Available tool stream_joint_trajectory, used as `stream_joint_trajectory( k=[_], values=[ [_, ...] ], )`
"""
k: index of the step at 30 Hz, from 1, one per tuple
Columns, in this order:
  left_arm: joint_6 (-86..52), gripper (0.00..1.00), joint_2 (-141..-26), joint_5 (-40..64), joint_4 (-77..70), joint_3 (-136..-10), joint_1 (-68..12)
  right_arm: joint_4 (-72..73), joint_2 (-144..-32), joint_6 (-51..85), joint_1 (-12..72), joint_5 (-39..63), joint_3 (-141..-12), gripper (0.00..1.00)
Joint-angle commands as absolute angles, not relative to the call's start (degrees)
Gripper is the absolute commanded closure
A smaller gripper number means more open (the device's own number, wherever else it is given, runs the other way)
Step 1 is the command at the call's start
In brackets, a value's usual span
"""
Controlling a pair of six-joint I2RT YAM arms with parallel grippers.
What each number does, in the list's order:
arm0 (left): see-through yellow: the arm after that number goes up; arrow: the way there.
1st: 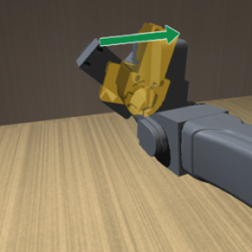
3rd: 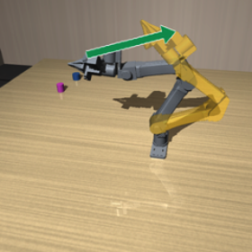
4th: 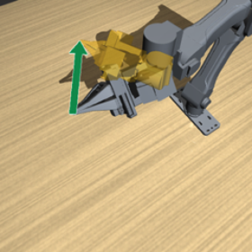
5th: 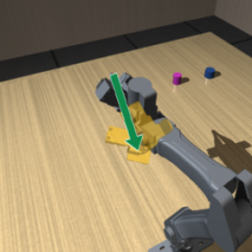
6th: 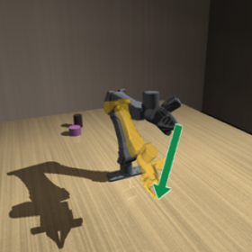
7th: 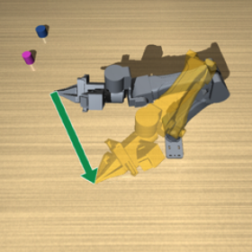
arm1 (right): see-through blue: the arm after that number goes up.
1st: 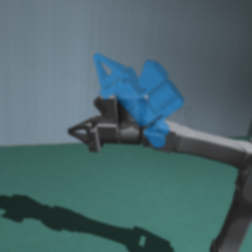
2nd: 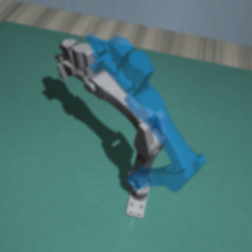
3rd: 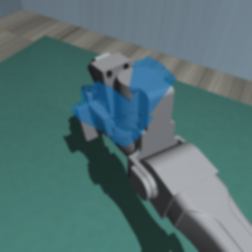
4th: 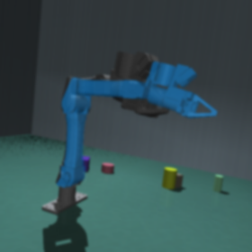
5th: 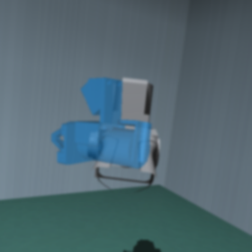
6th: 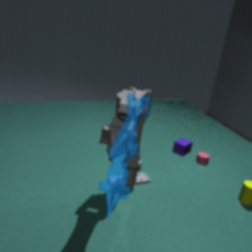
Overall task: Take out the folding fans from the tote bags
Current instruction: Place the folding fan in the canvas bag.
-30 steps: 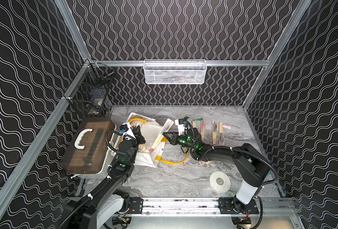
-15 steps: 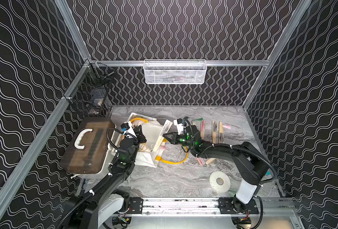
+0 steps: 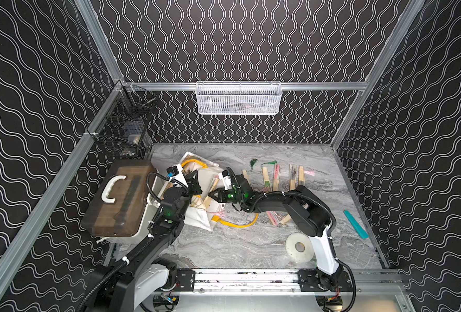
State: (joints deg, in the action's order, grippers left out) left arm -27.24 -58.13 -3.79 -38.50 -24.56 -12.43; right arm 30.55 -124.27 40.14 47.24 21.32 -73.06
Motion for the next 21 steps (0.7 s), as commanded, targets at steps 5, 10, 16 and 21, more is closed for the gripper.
stream_joint_trajectory(
  k=[5, 10, 16, 21],
  values=[
    [-29.0, 1.00, -56.9, -3.0, -41.3, -22.5, -12.4, 31.4, -125.1, 42.6, 46.6, 20.9, -73.2, 0.69],
    [-29.6, 1.00, -56.6, -2.5, -41.5, -21.7, -12.4, 30.9, -124.1, 43.0, 46.6, 20.1, -73.1, 0.68],
    [-29.9, 1.00, -55.9, -1.6, -41.6, -22.1, -12.5, 26.6, -125.6, 41.4, 47.4, 20.8, -75.5, 0.69],
    [-30.4, 1.00, -55.8, -0.7, -41.9, -22.4, -12.4, 26.9, -126.6, 40.4, 49.4, 21.1, -75.8, 0.66]
  ],
)
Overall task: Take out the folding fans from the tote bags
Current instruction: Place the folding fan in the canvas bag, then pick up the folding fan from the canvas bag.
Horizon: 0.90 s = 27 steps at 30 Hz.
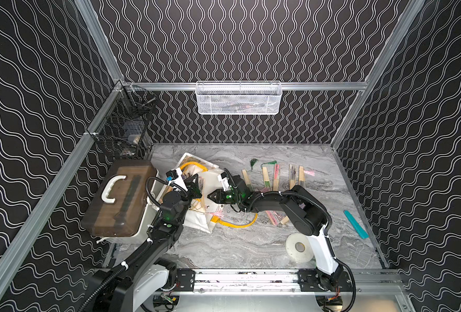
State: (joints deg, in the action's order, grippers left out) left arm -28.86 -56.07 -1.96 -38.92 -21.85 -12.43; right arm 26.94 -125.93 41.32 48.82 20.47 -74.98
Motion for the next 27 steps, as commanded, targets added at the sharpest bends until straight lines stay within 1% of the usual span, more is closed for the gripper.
stream_joint_trajectory(
  k=[1, 6, 10, 16, 19, 23, 27],
  values=[
    [-30.6, 1.00, -55.9, -0.2, -42.4, -22.3, -12.4, 27.0, -126.8, 40.6, 49.4, 21.1, -76.2, 0.64],
    [-31.4, 1.00, -55.3, 4.2, -44.5, -21.1, -12.4, 25.3, -127.0, 39.0, 49.2, 16.3, -78.0, 0.53],
    [-30.1, 1.00, -52.9, 6.1, -42.8, -20.9, -12.4, 28.1, -127.5, 41.7, 46.9, 15.3, -77.7, 0.49],
    [-29.4, 1.00, -50.3, 7.1, -37.7, -21.3, -12.5, 30.7, -130.3, 44.9, 44.4, 18.4, -80.8, 0.47],
    [-29.4, 1.00, -49.7, 7.3, -35.6, -21.7, -12.4, 30.8, -131.0, 45.3, 44.3, 20.1, -82.1, 0.48],
    [-28.4, 1.00, -49.7, 5.5, -33.4, -21.9, -12.4, 32.0, -129.7, 46.2, 44.5, 22.1, -79.6, 0.48],
    [-29.5, 1.00, -51.0, 4.3, -36.1, -20.3, -12.3, 33.3, -128.9, 47.1, 44.5, 25.6, -76.6, 0.52]
  ],
)
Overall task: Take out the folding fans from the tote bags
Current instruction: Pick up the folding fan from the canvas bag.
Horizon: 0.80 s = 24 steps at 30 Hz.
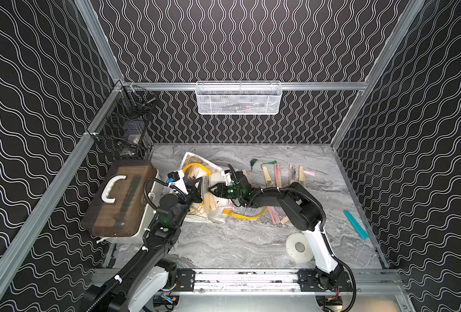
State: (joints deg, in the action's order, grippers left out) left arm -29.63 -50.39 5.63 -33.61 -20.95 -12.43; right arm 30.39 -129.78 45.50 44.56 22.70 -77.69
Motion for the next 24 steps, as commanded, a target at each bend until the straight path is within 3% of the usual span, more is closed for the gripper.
stream_joint_trajectory(
  k=[1, 10, 24],
  values=[
    [-29.8, 1.00, -51.6, 4.0, -36.7, -20.1, -12.4, 33.5, -128.6, 47.1, 44.4, 26.4, -75.8, 0.53],
    [-30.8, 1.00, -54.3, 2.6, -38.7, -20.0, -12.2, 33.0, -125.4, 46.3, 45.6, 30.8, -70.5, 0.65],
    [-31.8, 1.00, -53.9, 2.5, -38.7, -19.7, -12.3, 26.6, -130.2, 45.5, 48.6, 29.8, -74.9, 0.68]
  ],
)
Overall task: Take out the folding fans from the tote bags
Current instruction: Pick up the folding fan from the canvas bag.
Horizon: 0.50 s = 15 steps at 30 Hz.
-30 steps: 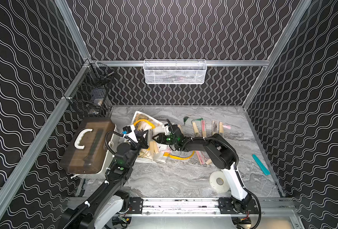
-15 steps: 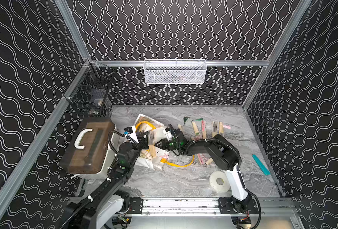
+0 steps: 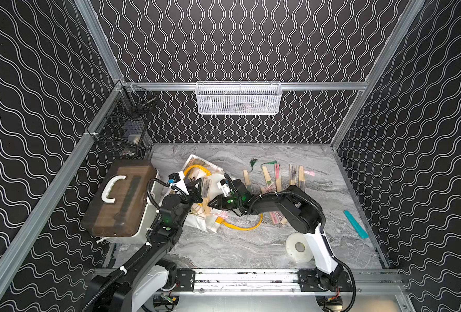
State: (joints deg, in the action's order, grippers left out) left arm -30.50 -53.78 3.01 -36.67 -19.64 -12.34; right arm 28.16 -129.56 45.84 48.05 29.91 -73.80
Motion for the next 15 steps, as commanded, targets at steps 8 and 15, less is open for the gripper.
stream_joint_trajectory(
  k=[8, 15],
  values=[
    [-31.8, 1.00, -54.0, 3.3, -38.8, -20.4, -12.3, 24.6, -133.4, 45.0, 48.7, 30.5, -79.2, 0.68],
    [-32.3, 1.00, -51.1, 7.1, -35.6, -22.1, -12.3, 25.8, -135.0, 44.0, 47.8, 30.7, -80.1, 0.64]
  ],
)
